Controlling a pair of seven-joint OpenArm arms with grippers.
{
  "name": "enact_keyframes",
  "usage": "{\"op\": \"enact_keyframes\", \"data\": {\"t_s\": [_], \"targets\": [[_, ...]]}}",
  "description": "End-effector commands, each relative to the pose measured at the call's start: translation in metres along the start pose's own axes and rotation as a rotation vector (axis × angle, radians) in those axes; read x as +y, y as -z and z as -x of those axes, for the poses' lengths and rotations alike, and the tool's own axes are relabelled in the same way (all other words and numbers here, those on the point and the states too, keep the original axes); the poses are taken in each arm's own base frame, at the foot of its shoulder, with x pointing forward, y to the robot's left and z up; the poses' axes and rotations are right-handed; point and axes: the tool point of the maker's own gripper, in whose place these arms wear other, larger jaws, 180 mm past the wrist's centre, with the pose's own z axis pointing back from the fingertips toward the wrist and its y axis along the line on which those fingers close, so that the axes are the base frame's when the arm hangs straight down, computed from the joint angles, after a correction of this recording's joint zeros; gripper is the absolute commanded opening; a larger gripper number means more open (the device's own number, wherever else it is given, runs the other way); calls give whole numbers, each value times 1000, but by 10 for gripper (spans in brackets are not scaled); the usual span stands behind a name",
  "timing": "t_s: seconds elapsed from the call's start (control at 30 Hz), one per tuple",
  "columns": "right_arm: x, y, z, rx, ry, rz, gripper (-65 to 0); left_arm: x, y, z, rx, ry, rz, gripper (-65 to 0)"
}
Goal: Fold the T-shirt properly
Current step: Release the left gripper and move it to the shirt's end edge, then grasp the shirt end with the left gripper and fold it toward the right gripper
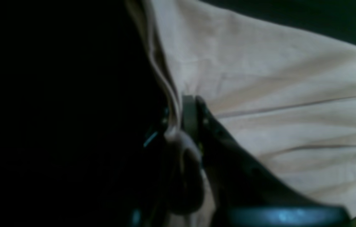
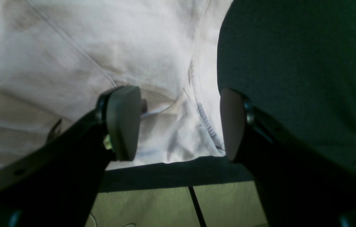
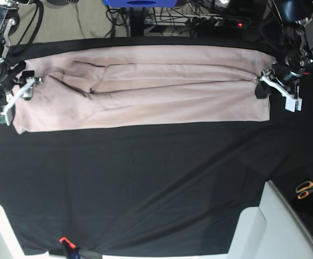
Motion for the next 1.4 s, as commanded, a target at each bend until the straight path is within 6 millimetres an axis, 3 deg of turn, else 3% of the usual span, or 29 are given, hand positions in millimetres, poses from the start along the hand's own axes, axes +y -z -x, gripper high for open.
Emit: {"op": "enact_keyframes", "data": {"t_s": [0.0,0.13,0.23,0.5,0.8,1.13,1.37], "targets": [[-7,-4,-11,-40,-5,18,-273,-3,-7,-20,-62,26,-6,-650],[-6,-4,-13,-43,-5,17,-273,-32,-24,-37,-139,83,-21,-650],[-5,-4,-14,-44,-7,15,-273,-72,-30,-42,-160,164,42,-650],[-5,-4,-15,-46,-8,14,-273,-165,-18,-19,-130,155,176,-650],[-7,-4,-14,-46,-4,18,-273,-255,6,5,-78,83,324,-650],[-8,-4,-15,-49,-5,19,-273,-297,44,25,30,106,389,-650],[-9,-4,-20,-59,-3,22,-273,-324,59,25,27,94,435,-650]]}}
